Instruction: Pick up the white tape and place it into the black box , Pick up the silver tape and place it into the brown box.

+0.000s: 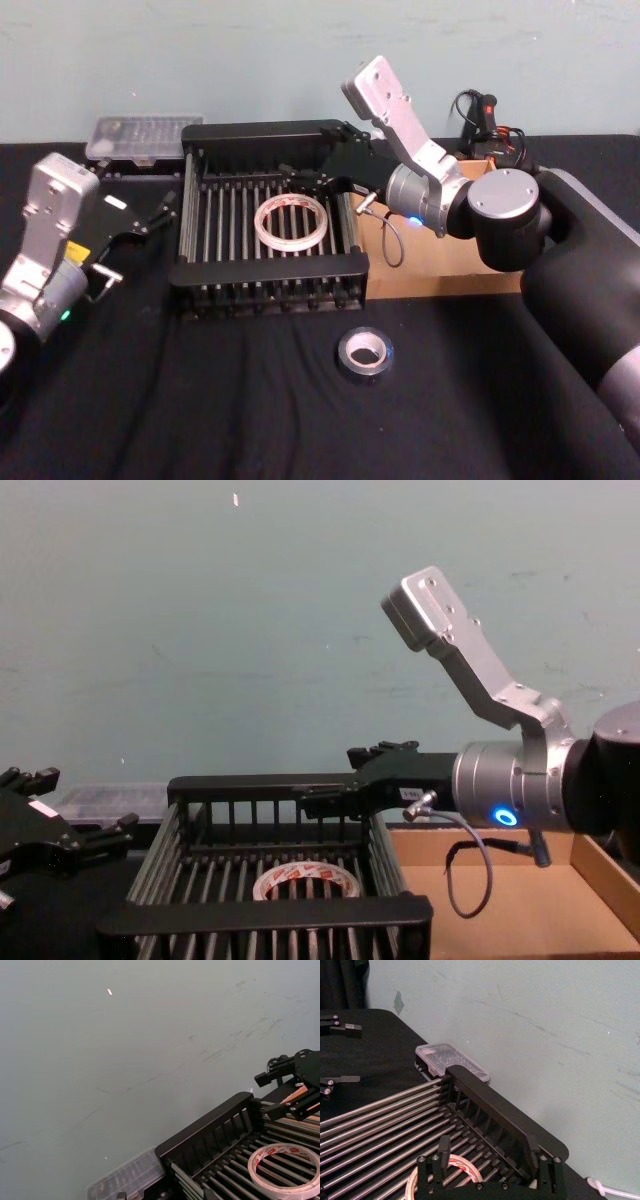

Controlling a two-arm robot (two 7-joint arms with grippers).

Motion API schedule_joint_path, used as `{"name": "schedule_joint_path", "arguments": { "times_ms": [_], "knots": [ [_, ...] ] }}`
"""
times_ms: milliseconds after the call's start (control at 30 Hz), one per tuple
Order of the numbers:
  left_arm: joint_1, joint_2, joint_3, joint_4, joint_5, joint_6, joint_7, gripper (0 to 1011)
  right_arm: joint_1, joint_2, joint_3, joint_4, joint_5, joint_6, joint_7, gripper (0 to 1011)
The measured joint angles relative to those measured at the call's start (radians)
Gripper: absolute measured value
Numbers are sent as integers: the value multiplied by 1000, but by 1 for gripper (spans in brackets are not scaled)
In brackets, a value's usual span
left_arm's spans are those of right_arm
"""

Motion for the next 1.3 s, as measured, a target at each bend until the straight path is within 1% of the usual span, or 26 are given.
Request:
{"name": "schedule_joint_path", "arguments": {
  "times_ms": [133, 567, 667, 933, 967, 1100, 1200, 1300],
  "knots": [
    [0, 0, 0, 0, 0, 0, 0, 1002, 0, 0, 0, 0, 0, 0, 0, 1002],
    [0, 0, 0, 0, 0, 0, 0, 1001, 0, 0, 0, -1, 0, 0, 0, 1002],
    [0, 0, 0, 0, 0, 0, 0, 1001, -7, 6, 6, -14, 6, 2, 3, 1002],
    [0, 0, 0, 0, 0, 0, 0, 1001, -58, 58, 37, -120, 40, 44, 15, 1002],
    [0, 0, 0, 0, 0, 0, 0, 1001, -73, 72, 45, -150, 49, 54, 19, 1002],
    [0, 0, 0, 0, 0, 0, 0, 1001, -107, 101, 59, -212, 70, 75, 24, 1003],
    [0, 0, 0, 0, 0, 0, 0, 1001, -157, 140, 80, -290, 100, 99, 27, 1002],
    [0, 0, 0, 0, 0, 0, 0, 1001, -196, 170, 97, -350, 125, 115, 25, 1002]
  ]
}}
